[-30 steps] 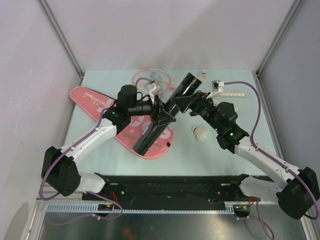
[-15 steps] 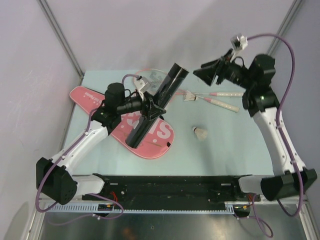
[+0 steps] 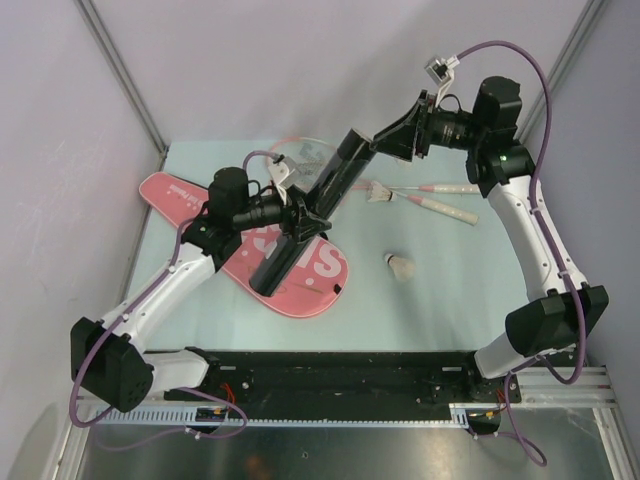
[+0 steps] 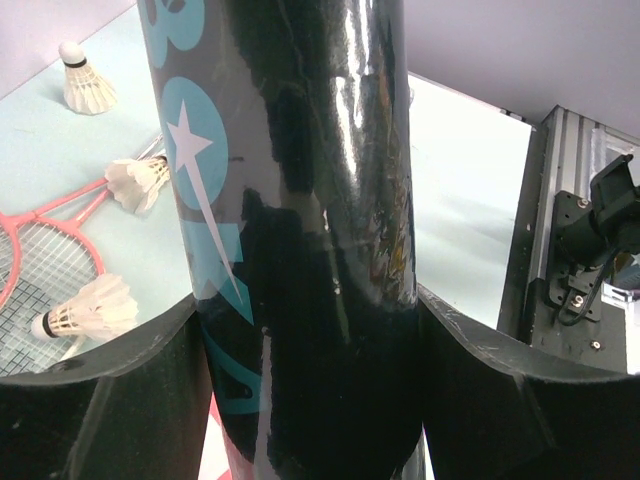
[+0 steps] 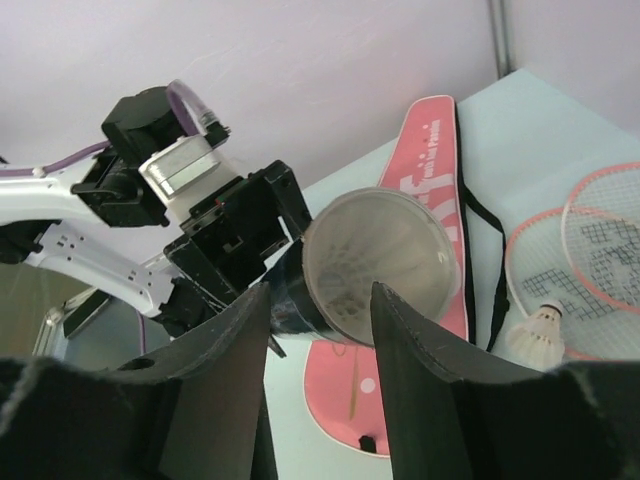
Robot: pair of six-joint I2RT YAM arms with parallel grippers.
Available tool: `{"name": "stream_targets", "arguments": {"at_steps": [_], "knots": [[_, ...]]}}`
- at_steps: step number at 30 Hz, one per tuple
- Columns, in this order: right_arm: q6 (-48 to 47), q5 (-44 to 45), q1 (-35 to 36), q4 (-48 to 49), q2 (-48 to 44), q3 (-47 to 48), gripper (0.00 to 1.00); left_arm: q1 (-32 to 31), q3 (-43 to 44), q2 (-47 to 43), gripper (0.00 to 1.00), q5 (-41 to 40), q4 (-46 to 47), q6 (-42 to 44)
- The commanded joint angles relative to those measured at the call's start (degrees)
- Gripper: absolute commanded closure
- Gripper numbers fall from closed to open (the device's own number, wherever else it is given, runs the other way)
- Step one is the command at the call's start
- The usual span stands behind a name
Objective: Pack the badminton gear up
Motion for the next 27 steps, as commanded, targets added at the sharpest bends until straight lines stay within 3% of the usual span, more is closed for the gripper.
{"name": "stream_targets", "arguments": {"at_steps": [1,8,11,12,14,19,27], "knots": [[1.1,-3.3,1.4,2.0,0.2,2.2,0.50,0.1,0.4,-1.1,0.61,3.7,3.1,2.3],[3.6,-4.0,2.3,5.3,1.5,2.4,0.66,0.1,0.3,-0.8,0.63,4.0,3.3,2.2],[5.8,-4.4,2.1,8.6,1.5,2.0,0.83,0.2,0.2,-0.8,0.65,2.9,3.3,2.3],[7.0,-5.0,2.2,10.1,1.4,1.5,0.92,0.1,0.2,-0.8,0.66,2.8,3.3,2.3],[10.6,-6.3,2.3,14.9,1.4,0.2,1.00,0.1,0.3,-0.1,0.67,2.6,3.3,2.1],[15.1,-5.1,0.3,20.2,0.1,-2.6,1.00,0.2,0.2,0.4,0.71,0.2,3.2,2.0],[34.3,1.4,-7.6,36.1,-3.9,-9.4,1.00,0.2,0.5,1.6,0.76,-0.8,2.4,2.1]]}}
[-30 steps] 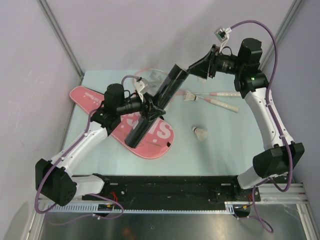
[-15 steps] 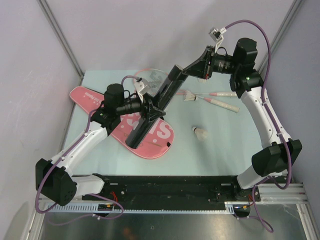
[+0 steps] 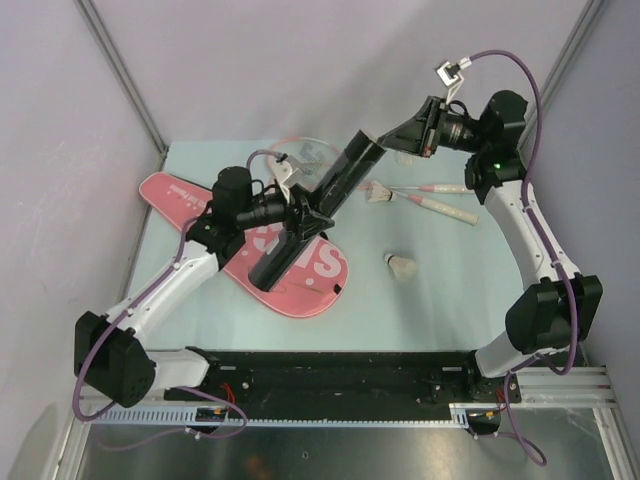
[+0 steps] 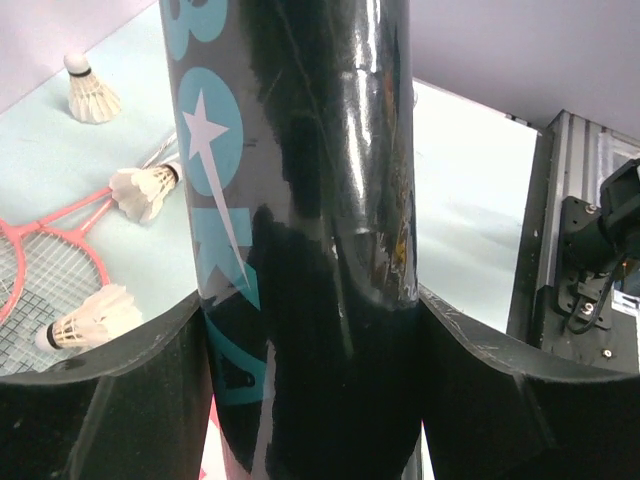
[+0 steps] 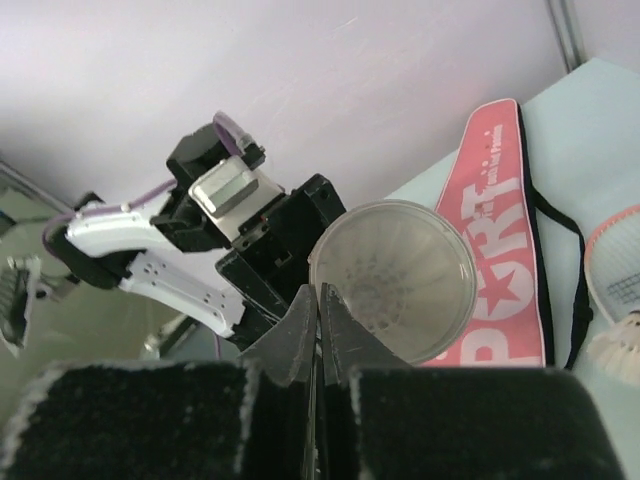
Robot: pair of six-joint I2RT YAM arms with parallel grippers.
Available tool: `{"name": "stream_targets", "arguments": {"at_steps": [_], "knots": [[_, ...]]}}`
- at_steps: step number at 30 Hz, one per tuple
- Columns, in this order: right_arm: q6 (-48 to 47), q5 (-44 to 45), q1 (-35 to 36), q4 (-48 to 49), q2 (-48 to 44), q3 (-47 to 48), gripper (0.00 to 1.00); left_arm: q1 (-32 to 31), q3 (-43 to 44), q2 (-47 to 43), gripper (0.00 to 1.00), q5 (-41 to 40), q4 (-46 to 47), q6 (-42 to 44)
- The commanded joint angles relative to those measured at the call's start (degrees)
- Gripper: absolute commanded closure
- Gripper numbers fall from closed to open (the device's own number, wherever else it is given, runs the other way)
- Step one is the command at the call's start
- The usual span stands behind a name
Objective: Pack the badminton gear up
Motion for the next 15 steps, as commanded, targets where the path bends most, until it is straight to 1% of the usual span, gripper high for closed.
{"name": "stream_targets", "arguments": {"at_steps": [1,5,7,8,9,10,11,12,13,14,15], "knots": [[11.7,8.1,-5.5,11.2,-5.1,-1.0,1.00,0.4,0.7,0.6,0.77,-1.3,-0.2,2.5],[14.2,10.6,-8.9,13.1,-6.7,-1.8,1.00,0.5,1.4,1.6,0.81,-1.3,-0.3,2.9],[15.5,10.5,-9.3,14.7,-6.7,-1.8,1.00,0.6,1.4,1.7,0.81,-1.3,-1.9,2.9],[15.4,9.1,-10.6,14.4,-6.1,-1.0,1.00,0.5,1.4,1.6,0.81,-1.2,-1.9,3.0],[14.6,8.3,-10.2,12.7,-5.6,-0.1,1.00,0.5,1.5,1.6,0.81,-1.1,-1.9,2.9],[9.7,7.9,-7.7,9.6,-4.0,1.0,1.00,0.5,1.5,1.4,0.81,-1.2,-1.9,2.9],[4.7,9.2,-6.3,-3.6,-3.5,5.0,1.00,0.4,1.4,1.1,0.80,-1.1,-1.8,2.8],[-1.5,12.6,-4.6,-12.9,-3.2,7.5,0.62,0.3,1.3,0.7,0.79,-2.5,-1.8,3.1],[-14.0,17.6,0.5,-22.7,-3.1,10.3,0.48,-0.1,1.0,0.2,0.79,-4.2,-1.8,3.8],[-17.7,27.6,3.1,-34.1,-3.1,12.4,0.39,-1.2,0.7,-0.3,0.79,-6.9,-1.8,5.7],[-19.7,31.1,5.4,-36.8,-3.3,14.1,0.30,-1.7,-0.1,-1.9,0.79,-11.7,-1.8,6.8]]}}
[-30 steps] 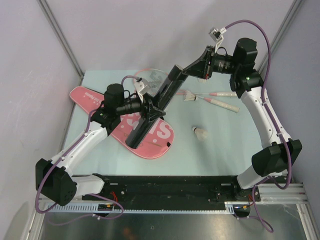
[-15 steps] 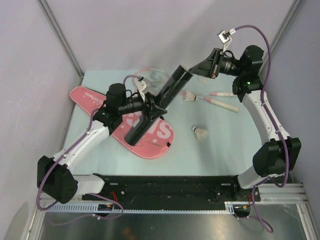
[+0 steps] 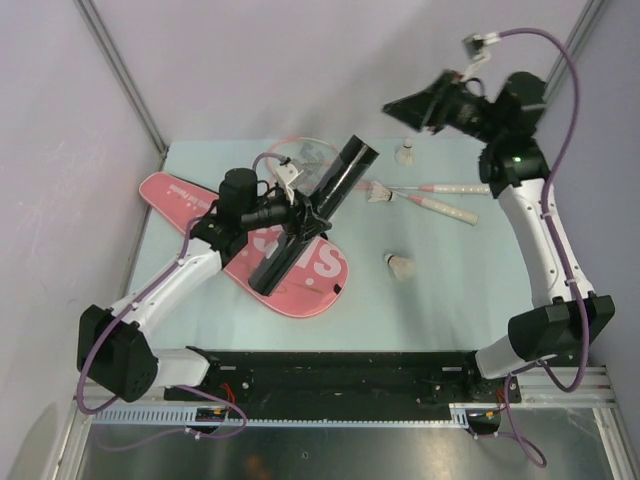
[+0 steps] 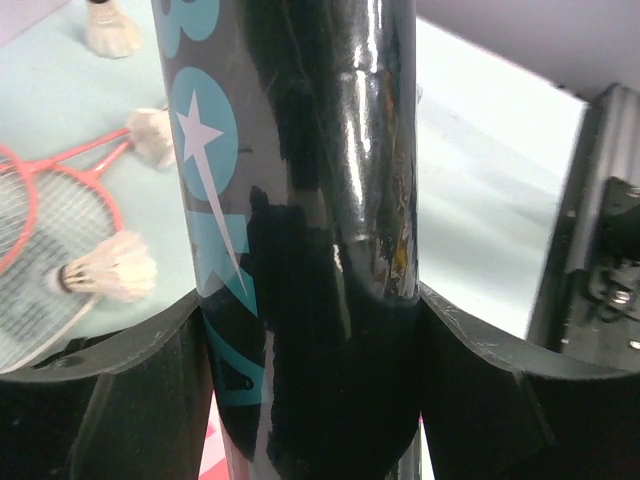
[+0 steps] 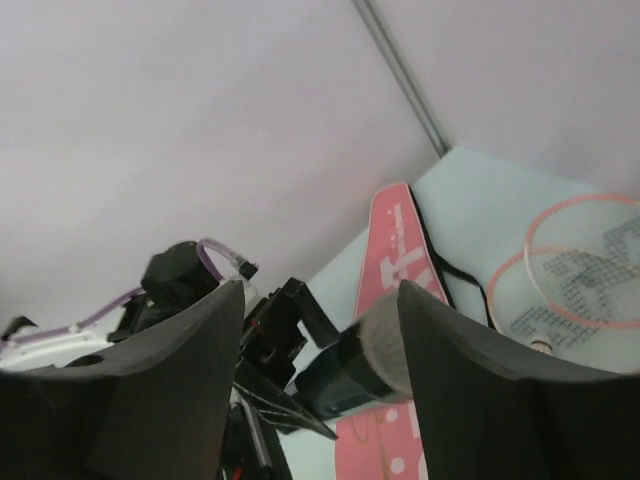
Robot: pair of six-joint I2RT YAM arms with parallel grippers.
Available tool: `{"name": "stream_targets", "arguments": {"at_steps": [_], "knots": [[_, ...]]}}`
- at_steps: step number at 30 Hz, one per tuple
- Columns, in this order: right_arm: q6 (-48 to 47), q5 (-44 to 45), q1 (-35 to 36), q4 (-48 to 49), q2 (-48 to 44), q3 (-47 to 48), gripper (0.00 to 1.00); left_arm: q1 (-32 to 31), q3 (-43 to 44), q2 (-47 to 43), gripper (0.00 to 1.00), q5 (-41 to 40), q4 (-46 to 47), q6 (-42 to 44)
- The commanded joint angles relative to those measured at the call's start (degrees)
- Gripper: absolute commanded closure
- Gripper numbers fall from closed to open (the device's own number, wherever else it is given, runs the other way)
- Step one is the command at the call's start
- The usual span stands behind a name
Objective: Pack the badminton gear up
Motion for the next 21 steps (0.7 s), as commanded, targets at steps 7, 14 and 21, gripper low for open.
{"name": "stream_targets", "arguments": {"at_steps": [7,14,21], "knots": [[-15.3,19.1,11.4,-30.1,-1.8,5.3,0.30,-11.0,-9.0,-14.1,0.82,-44.4,9.8,17.2],[-15.7,17.0,12.2,-32.5,1.2,9.1,0.39,-19.5,-16.9,-18.6,0.83,-64.4,20.2,30.7],[-16.6,18.4,16.9,-32.7,2.7,13.4,0.43,-22.4,-17.1,-17.0,0.83,-72.4,22.8,35.7]]}}
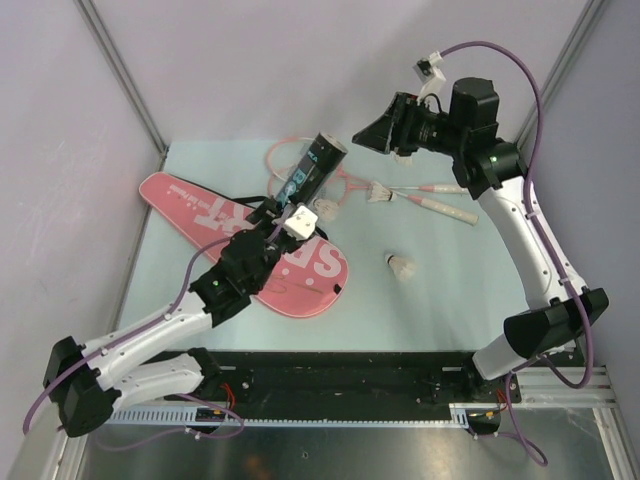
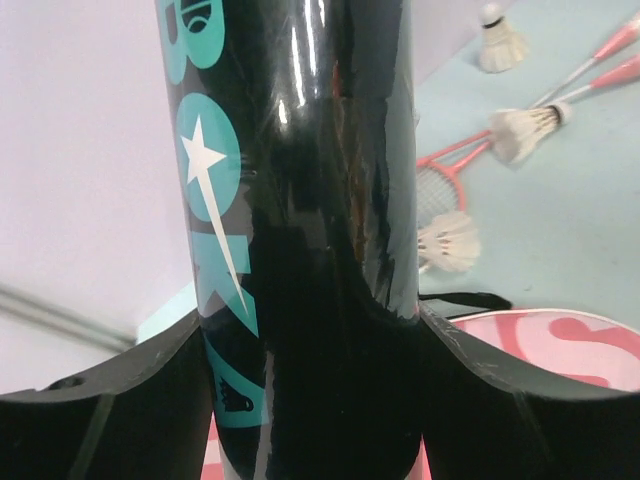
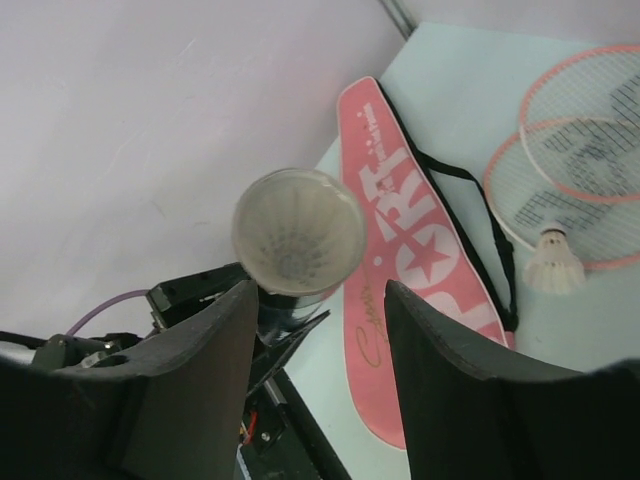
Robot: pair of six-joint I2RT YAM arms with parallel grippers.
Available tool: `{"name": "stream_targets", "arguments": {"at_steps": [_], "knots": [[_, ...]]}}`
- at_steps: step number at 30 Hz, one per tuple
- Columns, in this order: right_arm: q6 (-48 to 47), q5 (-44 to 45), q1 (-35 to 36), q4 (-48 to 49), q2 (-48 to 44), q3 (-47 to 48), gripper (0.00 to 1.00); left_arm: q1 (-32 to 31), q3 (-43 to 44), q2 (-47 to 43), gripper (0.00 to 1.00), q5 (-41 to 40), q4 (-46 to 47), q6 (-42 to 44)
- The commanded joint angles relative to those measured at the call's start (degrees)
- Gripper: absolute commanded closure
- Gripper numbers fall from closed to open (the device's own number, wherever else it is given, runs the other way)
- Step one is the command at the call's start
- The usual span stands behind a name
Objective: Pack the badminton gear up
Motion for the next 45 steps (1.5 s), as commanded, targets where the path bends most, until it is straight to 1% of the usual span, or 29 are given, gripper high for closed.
{"name": "stream_targets", "arguments": {"at_steps": [1,4,7,8,11,13,14,17,19,20,22,23,26,27,28,30,31,32,33,34,35,36,37,39,41,42,45], "knots": [[-1.9,2.0,3.6,-0.3,0.7,5.6,0.43,-1.6,0.6,0.2,0.84,-9.3,8.2,6.4],[-2.5,1.1,5.5,-1.2,2.6,8.8,0.46,-1.7,0.3,0.2,0.84,-9.4,8.9,7.2],[-5.8,-1.4,6.9,-4.6,6.9,14.5,0.50,-2.2,0.0,-0.1,0.84,-9.1,9.0,7.9],[-8.4,-2.0,7.8,-5.5,9.0,15.9,0.51,-2.3,-0.1,-0.1,0.84,-8.9,9.1,7.9],[-11.7,-3.4,9.2,-7.9,11.2,19.4,0.52,-2.7,-0.2,-0.4,0.84,-8.5,9.1,8.0],[-12.7,-4.9,9.3,-8.4,12.8,20.7,0.58,-2.8,-0.3,-0.4,0.84,-8.3,9.1,8.0],[-12.6,-5.4,9.5,-8.5,13.2,20.8,0.65,-2.9,-0.3,-0.3,0.84,-8.3,9.1,8.0],[-13.2,-5.9,10.0,-8.3,13.0,19.9,0.69,-3.0,-0.2,0.1,0.84,-8.3,9.1,8.1],[-13.3,-4.6,10.3,-8.2,12.4,19.2,0.76,-3.1,-0.1,0.5,0.84,-8.3,9.1,8.3],[-13.3,-4.3,10.3,-8.4,12.4,19.0,0.81,-3.1,0.0,0.9,0.84,-8.5,9.1,8.3],[-13.5,-3.9,10.3,-9.2,12.1,18.9,0.86,-3.1,0.3,1.2,0.85,-8.8,9.1,8.5],[-13.3,-3.8,10.3,-9.2,12.0,18.8,0.91,-3.1,0.4,1.4,0.85,-9.0,9.1,8.5],[-11.3,-4.9,9.9,-7.5,11.2,17.1,1.00,-3.1,0.4,1.6,0.85,-9.5,9.1,8.6],[-10.4,-5.2,9.5,-6.7,10.8,15.7,1.00,-3.1,0.3,1.6,0.85,-9.4,9.1,8.6],[-8.9,-7.0,8.4,-4.1,10.4,14.4,1.00,-3.1,0.3,1.7,0.85,-9.5,9.1,8.6],[-2.5,-9.5,6.9,0.4,8.4,11.5,1.00,-3.1,0.2,1.9,0.85,-9.7,9.1,8.6],[-0.3,-11.6,6.2,5.6,7.6,7.4,1.00,-3.1,0.2,1.9,0.85,-9.6,9.2,8.6],[1.9,-12.8,4.5,8.8,5.5,5.4,1.00,-3.1,0.1,2.0,0.85,-9.5,9.1,8.6],[9.1,-13.9,3.3,12.9,4.3,2.4,1.00,-3.1,0.0,2.0,0.85,-9.5,9.3,8.7],[13.5,-15.8,2.2,23.7,2.7,-3.8,1.00,-3.1,-0.1,2.1,0.85,-9.3,9.4,8.6],[19.7,-17.5,-1.0,31.2,1.6,-7.6,1.00,-3.1,-0.2,2.2,0.87,-9.3,9.4,8.7],[30.4,-18.6,-2.2,38.8,-0.5,-10.9,1.00,-3.1,-0.4,2.3,0.88,-9.2,9.5,8.8],[35.7,-19.7,-3.9,50.9,-1.2,-13.3,1.00,-3.1,-0.6,2.4,0.89,-9.0,9.6,9.0],[43.4,-20.6,-7.0,57.4,-2.4,-16.8,1.00,-3.1,-1.0,2.4,0.91,-8.9,10.0,9.0],[46.2,-21.1,-8.6,63.5,-2.9,-18.4,1.00,-3.1,-1.4,2.1,0.92,-8.2,10.2,9.0],[47.3,-20.8,-10.5,64.4,-3.3,-19.3,1.00,-3.1,-1.4,2.0,0.92,-8.0,10.4,9.0],[51.5,-20.9,-12.9,69.1,-4.2,-21.5,1.00,-3.1,-1.8,1.4,0.96,-7.6,10.6,9.0]]}}
